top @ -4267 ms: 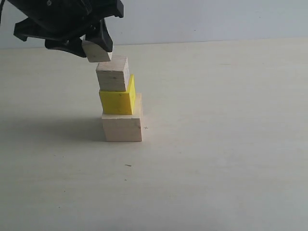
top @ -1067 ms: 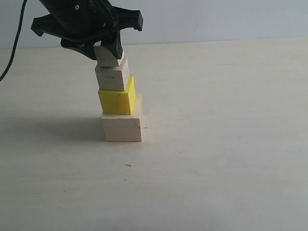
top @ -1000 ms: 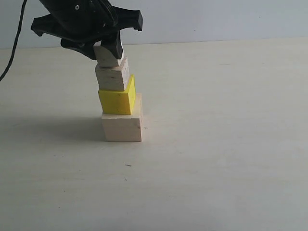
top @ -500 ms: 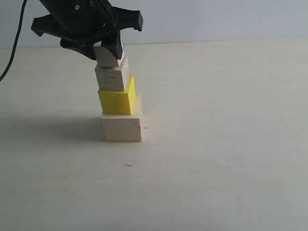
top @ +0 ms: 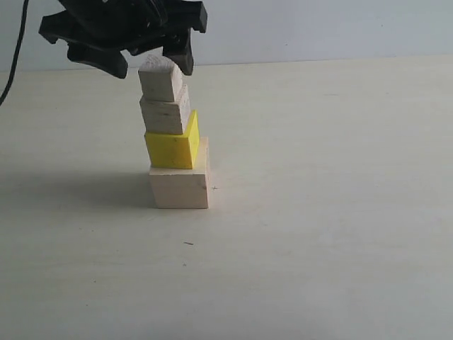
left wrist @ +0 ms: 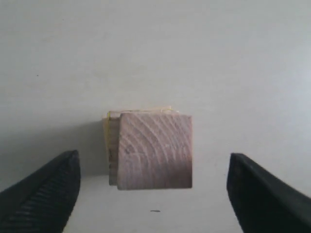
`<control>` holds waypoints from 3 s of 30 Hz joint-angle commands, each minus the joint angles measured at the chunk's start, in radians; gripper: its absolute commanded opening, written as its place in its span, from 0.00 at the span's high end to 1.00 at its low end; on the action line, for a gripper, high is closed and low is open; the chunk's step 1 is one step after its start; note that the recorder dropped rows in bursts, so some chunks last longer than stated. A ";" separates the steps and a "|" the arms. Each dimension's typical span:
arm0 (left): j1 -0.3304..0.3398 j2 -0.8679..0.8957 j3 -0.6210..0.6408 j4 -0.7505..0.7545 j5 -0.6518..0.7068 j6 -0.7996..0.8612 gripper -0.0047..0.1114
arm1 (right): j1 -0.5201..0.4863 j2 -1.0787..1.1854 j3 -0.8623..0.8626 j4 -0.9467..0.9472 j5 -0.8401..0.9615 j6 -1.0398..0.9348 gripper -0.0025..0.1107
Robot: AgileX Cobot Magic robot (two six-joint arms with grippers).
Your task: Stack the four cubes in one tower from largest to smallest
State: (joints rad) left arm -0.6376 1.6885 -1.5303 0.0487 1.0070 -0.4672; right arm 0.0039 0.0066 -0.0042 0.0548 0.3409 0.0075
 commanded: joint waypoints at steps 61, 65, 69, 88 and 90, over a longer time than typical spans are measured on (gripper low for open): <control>0.289 0.019 0.510 -0.316 -0.452 0.261 0.96 | -0.007 -0.007 0.004 -0.005 -0.006 -0.008 0.98; 0.289 0.021 0.518 -0.539 -0.439 0.426 0.96 | -0.007 -0.007 0.004 -0.005 -0.006 -0.008 0.98; 0.289 0.021 0.518 -0.610 -0.430 0.454 0.96 | -0.007 -0.007 0.004 -0.005 -0.006 -0.008 0.98; 0.289 0.021 0.518 -0.797 -0.373 0.542 0.96 | -0.007 -0.007 0.004 -0.004 -0.006 -0.008 0.98; 0.289 0.021 0.518 -0.797 -0.365 0.546 0.96 | -0.007 -0.007 0.004 -0.004 -0.006 -0.008 0.98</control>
State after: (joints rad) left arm -0.3533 1.7094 -1.0149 -0.7369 0.6294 0.0694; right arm 0.0039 0.0066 -0.0042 0.0548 0.3409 0.0075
